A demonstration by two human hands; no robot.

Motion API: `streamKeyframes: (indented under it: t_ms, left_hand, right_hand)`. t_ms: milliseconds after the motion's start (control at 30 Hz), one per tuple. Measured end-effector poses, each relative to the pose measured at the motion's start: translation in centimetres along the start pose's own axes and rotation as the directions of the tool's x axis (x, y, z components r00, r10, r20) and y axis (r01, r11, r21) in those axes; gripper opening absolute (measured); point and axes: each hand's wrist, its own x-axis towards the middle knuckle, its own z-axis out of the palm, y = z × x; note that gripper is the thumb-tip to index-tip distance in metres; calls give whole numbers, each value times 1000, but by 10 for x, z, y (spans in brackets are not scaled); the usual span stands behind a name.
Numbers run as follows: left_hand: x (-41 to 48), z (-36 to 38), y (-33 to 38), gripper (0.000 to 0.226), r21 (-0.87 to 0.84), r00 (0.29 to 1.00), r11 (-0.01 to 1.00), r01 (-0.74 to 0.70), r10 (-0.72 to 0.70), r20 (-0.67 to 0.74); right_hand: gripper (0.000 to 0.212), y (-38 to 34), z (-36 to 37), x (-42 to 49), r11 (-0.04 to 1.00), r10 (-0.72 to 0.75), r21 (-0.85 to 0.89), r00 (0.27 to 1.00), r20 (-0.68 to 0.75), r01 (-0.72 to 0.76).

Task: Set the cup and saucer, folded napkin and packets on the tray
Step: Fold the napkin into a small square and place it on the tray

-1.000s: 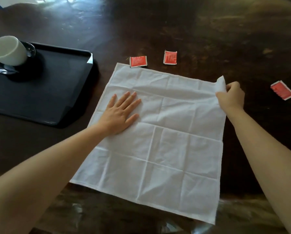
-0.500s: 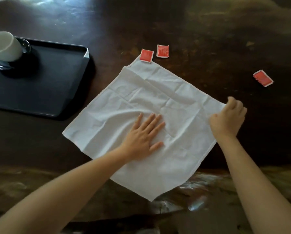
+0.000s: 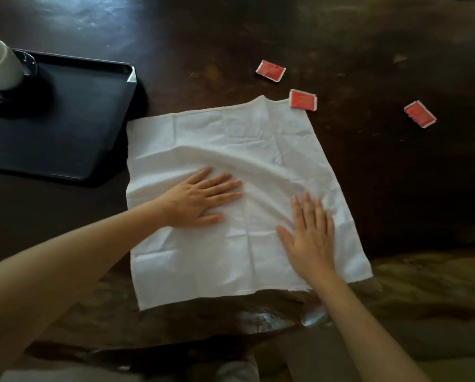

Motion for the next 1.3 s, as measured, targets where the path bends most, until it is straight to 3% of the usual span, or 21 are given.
streamKeyframes:
  t_ms: [133,200,300,367,433,633,767,900,1000,1067,1100,1167,1233,1300]
  left_hand:
    - [-49,3,38,58,-118,941,954,276,-293,-172]
    - [-75,9,80,59,-180,947,958,222,-256,-194]
    - [-98,23,127,72,-176,980,976,130,-154,-129]
    - [-100,34,136,76,-76,984,983,166,-170,-58]
    - [-96,37,137,71,-37,974,976,214,-216,-63]
    - [-89,21,135,33,-176,914,960,219,-265,-307]
    - [-94,-1,122,27,-308,847,916,258,-368,-384]
    - [-112,-23,99,24,-356,777,830,429,-540,-323]
    - [-128,-49,78,27,-466,685,696,546,-691,-230]
    - [-140,-71,61,32,-596,673,595,540,-730,-120]
    - [-145,-83,52,35,-680,683,513,523,-730,-26]
    - [-155,-104,35,6,-805,748,345,482,-641,173]
    - [-162,-122,19,44,-852,803,238,466,-518,295]
    - [-158,-129,6,48,-837,804,192,513,-448,390]
  right_hand:
    - [76,4,-16,-8,948,-202,251,979,-7,197]
    - [79,17,-22,-17,919,-375,122,927,-21,374]
    - [96,34,-20,-36,850,-503,-104,854,133,517]
    - [102,41,-15,-41,824,-509,-179,842,181,537]
    - [97,43,-15,-42,821,-531,-168,837,131,546]
    - [48,37,-29,-47,792,-607,-150,789,-97,592]
    - [39,36,-39,-31,877,-477,-149,860,-179,456]
    - [25,37,-63,-14,939,-338,-151,906,-254,308]
    - [19,40,-99,-2,970,-237,-16,932,-274,242]
    - [18,43,-124,6,966,-210,101,948,-238,239]
    - [17,44,-136,10,960,-189,168,959,-209,226]
    - [17,45,-158,18,937,-138,305,983,-117,168]
    - [15,45,-175,26,905,-116,412,993,-10,110]
    - [10,45,-184,36,853,-86,519,994,62,41]
